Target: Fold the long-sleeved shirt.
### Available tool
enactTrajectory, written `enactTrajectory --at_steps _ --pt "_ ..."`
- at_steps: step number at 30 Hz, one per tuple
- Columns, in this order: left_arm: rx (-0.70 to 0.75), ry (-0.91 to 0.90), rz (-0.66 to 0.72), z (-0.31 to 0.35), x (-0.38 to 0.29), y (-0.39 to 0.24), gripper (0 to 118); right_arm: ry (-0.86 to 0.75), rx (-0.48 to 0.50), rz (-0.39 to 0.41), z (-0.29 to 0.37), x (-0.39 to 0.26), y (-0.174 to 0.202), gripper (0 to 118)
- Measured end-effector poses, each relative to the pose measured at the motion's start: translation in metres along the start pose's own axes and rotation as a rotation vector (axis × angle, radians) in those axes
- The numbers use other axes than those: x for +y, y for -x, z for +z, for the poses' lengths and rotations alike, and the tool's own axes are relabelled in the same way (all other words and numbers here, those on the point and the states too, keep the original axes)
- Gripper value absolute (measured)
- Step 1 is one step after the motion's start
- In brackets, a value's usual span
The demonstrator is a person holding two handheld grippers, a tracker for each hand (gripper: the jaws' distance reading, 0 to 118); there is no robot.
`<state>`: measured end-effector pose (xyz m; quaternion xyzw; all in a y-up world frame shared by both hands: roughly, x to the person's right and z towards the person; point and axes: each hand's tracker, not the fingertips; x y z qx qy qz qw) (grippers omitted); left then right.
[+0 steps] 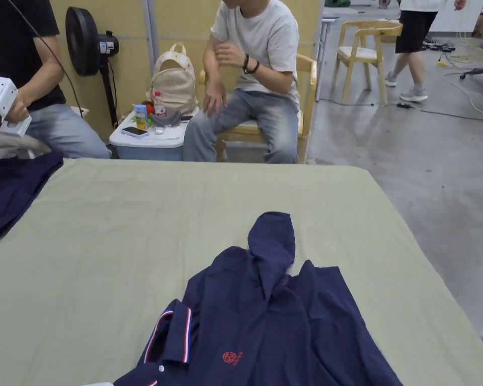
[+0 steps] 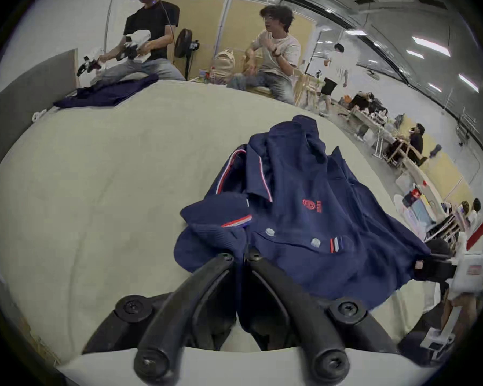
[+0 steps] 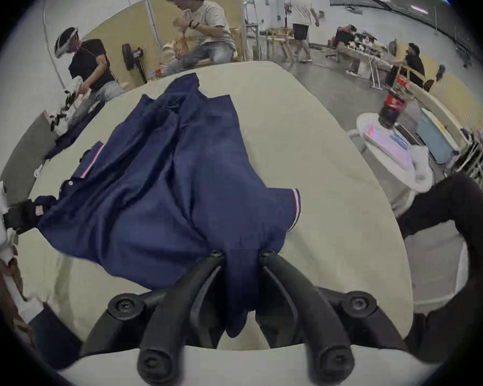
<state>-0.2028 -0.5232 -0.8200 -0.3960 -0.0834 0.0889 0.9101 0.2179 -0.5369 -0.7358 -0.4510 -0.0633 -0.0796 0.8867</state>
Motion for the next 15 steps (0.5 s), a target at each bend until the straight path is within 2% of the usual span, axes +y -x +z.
enactTrajectory --at_steps 3,7,8,9,10,11,12,13,15 --pt "0.003 0.046 0.012 0.022 -0.028 0.009 1 0.06 -0.029 0.056 0.017 -0.021 0.002 16" --pt "0.066 0.139 -0.02 0.018 -0.07 0.011 1 0.181 -0.028 0.099 0.015 -0.059 0.016 16" --pt "0.045 0.131 0.004 0.022 -0.079 0.012 2 0.203 -0.019 0.1 0.013 -0.068 0.019 16" --pt "0.023 0.116 0.028 0.025 -0.085 0.012 5 0.2 -0.009 0.083 -0.002 -0.079 0.013 21" --pt "0.016 0.112 0.036 0.027 -0.089 0.013 19 0.211 -0.01 0.059 -0.002 -0.08 0.013 37" --pt "0.02 0.138 0.05 0.031 -0.089 0.014 48 0.204 -0.01 0.036 0.004 -0.078 0.013 62" --pt "0.037 0.175 0.078 0.036 -0.09 0.016 92 0.153 0.018 0.022 0.016 -0.076 0.012 105" --pt "0.045 0.196 0.099 0.044 -0.09 0.018 108 0.104 0.047 0.024 0.027 -0.073 0.011 118" --pt "0.0 0.112 0.105 0.075 -0.089 0.024 111 -0.003 0.052 0.039 0.064 -0.069 0.015 116"
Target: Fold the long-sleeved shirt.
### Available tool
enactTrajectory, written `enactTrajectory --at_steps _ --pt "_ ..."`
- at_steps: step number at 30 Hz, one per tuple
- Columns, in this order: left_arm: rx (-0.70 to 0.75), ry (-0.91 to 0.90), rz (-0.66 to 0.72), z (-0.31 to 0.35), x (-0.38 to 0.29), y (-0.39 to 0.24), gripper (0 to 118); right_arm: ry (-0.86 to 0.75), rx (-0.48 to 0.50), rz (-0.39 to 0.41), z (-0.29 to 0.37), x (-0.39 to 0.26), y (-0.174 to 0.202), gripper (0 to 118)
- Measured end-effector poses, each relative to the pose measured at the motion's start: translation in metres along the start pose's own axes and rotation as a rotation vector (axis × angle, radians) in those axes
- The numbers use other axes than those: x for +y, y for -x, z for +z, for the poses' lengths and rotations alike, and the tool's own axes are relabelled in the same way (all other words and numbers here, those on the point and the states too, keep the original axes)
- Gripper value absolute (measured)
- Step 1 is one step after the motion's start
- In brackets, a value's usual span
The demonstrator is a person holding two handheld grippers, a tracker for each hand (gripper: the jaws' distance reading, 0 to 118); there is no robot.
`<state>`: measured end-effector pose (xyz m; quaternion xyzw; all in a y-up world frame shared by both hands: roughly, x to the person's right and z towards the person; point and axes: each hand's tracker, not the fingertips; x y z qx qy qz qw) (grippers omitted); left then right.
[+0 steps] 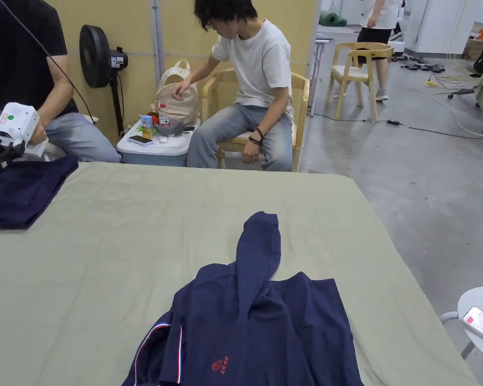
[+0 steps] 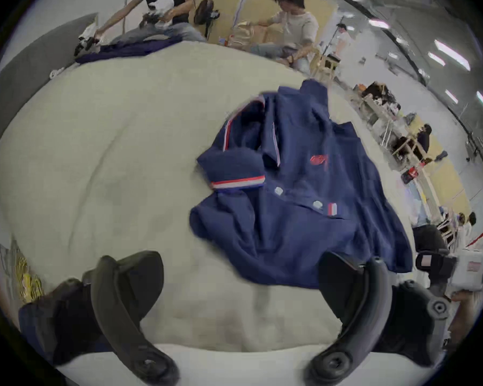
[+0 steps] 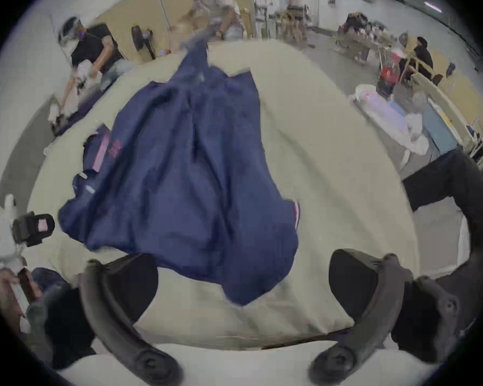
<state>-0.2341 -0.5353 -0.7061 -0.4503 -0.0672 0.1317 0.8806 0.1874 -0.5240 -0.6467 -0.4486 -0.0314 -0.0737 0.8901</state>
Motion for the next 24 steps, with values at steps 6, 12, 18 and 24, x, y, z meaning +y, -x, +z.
enactTrajectory --at_steps 6,12,18,24 --pt "0.011 -0.225 -0.191 0.093 0.008 -0.02 111 -0.229 0.053 0.123 0.096 0.014 0.045 117" --pt "-0.018 -0.211 -0.244 0.115 -0.035 -0.038 99 -0.349 0.089 0.079 0.118 -0.035 0.103 116" --pt "-0.058 -0.089 -0.274 0.1 -0.083 -0.048 0 -0.216 0.075 0.117 0.1 -0.084 0.119 0" --pt "-0.061 -0.086 -0.28 0.09 -0.082 -0.046 0 -0.209 0.049 0.076 0.071 -0.091 0.11 0"
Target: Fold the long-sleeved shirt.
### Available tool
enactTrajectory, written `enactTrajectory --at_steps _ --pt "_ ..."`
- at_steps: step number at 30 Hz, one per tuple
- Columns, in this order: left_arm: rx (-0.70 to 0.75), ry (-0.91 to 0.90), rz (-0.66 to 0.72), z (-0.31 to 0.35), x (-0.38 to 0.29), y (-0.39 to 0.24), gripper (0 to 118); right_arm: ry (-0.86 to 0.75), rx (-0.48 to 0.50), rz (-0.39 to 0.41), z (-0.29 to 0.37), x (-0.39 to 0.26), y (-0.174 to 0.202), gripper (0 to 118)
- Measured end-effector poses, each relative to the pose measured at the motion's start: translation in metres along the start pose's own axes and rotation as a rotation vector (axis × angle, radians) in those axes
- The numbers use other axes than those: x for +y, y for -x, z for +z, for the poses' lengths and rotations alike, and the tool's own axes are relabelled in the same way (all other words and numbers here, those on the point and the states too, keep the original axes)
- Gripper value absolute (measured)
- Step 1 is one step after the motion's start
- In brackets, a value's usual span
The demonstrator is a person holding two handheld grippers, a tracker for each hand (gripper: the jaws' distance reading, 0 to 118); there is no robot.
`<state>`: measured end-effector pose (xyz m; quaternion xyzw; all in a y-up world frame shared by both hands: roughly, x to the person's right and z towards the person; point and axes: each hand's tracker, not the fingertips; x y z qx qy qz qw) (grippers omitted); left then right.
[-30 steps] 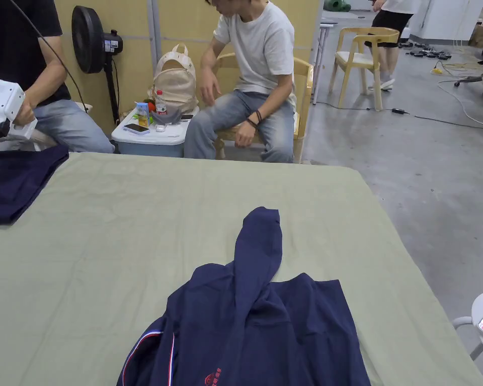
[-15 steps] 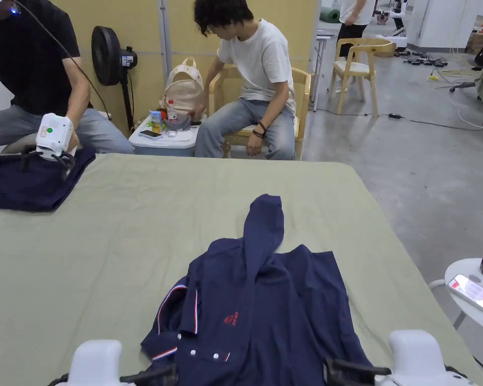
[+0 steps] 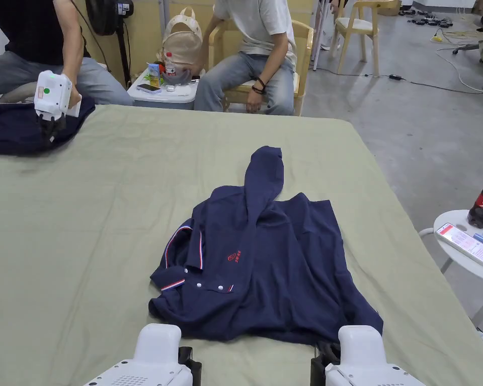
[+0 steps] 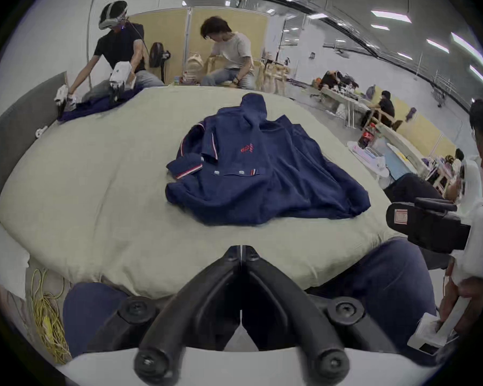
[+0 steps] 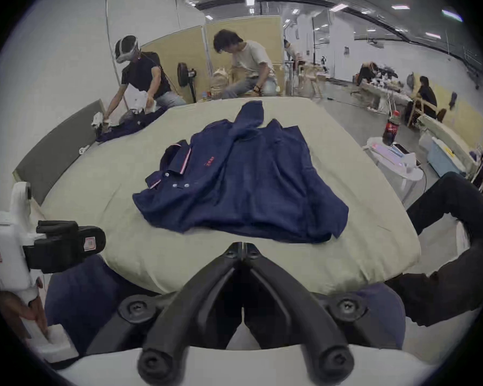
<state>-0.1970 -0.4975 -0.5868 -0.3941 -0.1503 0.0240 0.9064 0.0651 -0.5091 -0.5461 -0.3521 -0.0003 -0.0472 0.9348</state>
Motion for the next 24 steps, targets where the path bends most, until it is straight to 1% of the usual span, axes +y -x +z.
enactTrajectory --at_steps 4,6,9,10,12,13,15,16,17,19,20,21,22,23,24 --pt "-0.004 0.004 0.021 -0.014 0.016 0.008 0 0.017 0.012 -0.012 -0.013 0.014 -0.002 0" --pt "-0.007 0.016 0.026 -0.024 0.028 0.01 0 0.031 0.026 -0.005 -0.017 0.028 -0.002 0" --pt "-0.016 0.022 0.034 -0.043 0.043 0.017 0 0.066 0.053 -0.012 -0.05 0.054 -0.014 0" --pt "-0.024 0.027 0.035 -0.05 0.05 0.018 0 0.076 0.049 -0.013 -0.066 0.075 -0.02 0" --pt "-0.025 0.033 0.03 -0.064 0.064 0.022 0 0.057 0.028 0.039 -0.097 0.12 -0.033 0" --pt "-0.024 0.034 0.027 -0.072 0.072 0.025 0 0.034 0.014 0.049 -0.115 0.147 -0.042 0" --pt "-0.026 0.035 0.027 -0.086 0.086 0.031 0 0.031 0.059 0.05 -0.164 0.202 -0.067 0" --pt "-0.023 0.036 0.026 -0.094 0.093 0.033 0 0.024 0.1 0.018 -0.188 0.227 -0.08 3" --pt "-0.018 0.035 0.026 -0.1 0.099 0.036 0 0.046 0.105 0.007 -0.212 0.251 -0.091 17" --pt "-0.014 0.032 0.032 -0.112 0.109 0.044 0 0.132 0.074 -0.012 -0.278 0.286 -0.123 100" --pt "-0.01 0.031 0.042 -0.116 0.113 0.047 0 0.173 0.025 -0.007 -0.303 0.298 -0.132 117" --pt "-0.005 0.03 0.059 -0.12 0.116 0.051 0 0.171 -0.021 0.0 -0.326 0.31 -0.142 117" --pt "-0.007 0.026 0.066 -0.123 0.118 0.054 0 0.167 -0.055 0.029 -0.34 0.314 -0.145 112" --pt "-0.007 0.025 0.073 -0.126 0.12 0.057 0 0.212 -0.072 0.036 -0.362 0.318 -0.152 109" --pt "0.0 0.029 0.079 -0.129 0.122 0.06 0 0.262 -0.077 0.025 -0.382 0.32 -0.16 109"
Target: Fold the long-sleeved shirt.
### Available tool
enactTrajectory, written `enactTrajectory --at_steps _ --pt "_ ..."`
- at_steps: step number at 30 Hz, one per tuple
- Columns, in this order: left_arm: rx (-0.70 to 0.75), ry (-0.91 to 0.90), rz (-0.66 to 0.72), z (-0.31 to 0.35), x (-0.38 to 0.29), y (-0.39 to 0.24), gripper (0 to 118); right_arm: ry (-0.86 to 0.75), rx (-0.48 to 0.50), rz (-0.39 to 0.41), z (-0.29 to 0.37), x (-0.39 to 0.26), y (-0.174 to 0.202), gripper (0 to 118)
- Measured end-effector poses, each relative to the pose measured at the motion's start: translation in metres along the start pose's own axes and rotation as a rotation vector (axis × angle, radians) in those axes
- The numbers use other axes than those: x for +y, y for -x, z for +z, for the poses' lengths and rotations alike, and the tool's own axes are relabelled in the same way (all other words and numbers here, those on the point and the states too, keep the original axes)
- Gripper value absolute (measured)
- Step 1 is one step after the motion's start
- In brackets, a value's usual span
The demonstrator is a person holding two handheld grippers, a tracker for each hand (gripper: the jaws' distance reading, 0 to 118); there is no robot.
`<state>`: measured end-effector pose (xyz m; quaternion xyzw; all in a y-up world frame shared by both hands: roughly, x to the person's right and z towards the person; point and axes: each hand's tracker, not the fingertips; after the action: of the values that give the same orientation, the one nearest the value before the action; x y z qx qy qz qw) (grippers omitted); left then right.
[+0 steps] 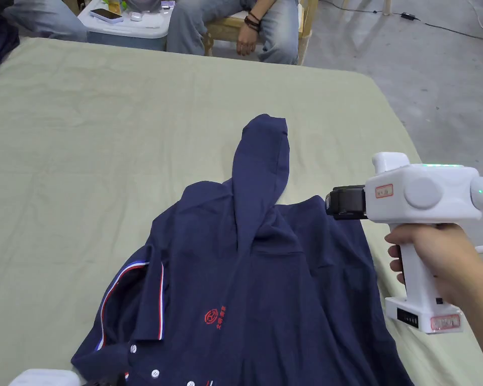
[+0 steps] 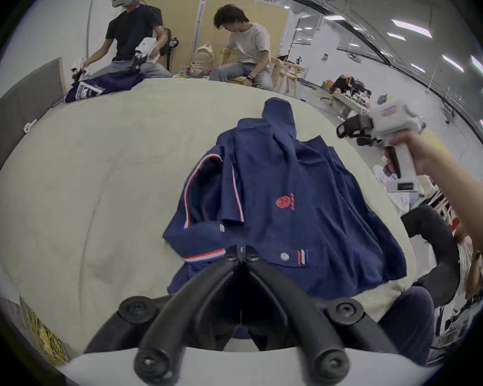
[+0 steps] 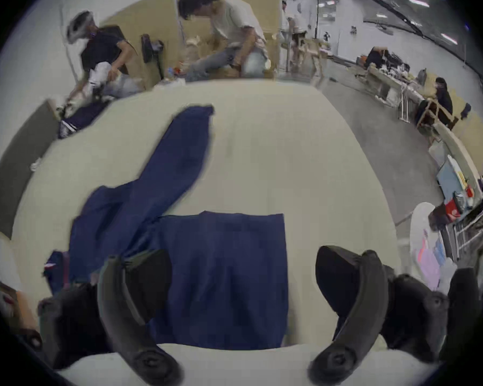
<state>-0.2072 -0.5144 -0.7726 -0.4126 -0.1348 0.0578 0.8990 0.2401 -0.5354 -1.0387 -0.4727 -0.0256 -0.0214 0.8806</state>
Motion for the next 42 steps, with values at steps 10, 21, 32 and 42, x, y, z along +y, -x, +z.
enactTrajectory --at_steps 10,21,32,42 --pt "-0.001 0.049 0.047 -0.028 0.022 0.004 0 0.162 0.017 -0.098 -0.081 -0.012 -0.018 90" --pt "-0.072 0.036 0.045 -0.158 0.18 0.039 108 0.101 -0.061 0.061 -0.046 -0.03 -0.013 1" --pt "0.019 0.25 -0.263 -0.278 0.188 0.032 107 0.106 -0.031 0.042 -0.058 -0.015 -0.019 1" --pt "0.05 0.17 -0.123 -0.217 0.202 0.041 0 0.03 -0.128 0.065 -0.025 -0.01 0.002 1"
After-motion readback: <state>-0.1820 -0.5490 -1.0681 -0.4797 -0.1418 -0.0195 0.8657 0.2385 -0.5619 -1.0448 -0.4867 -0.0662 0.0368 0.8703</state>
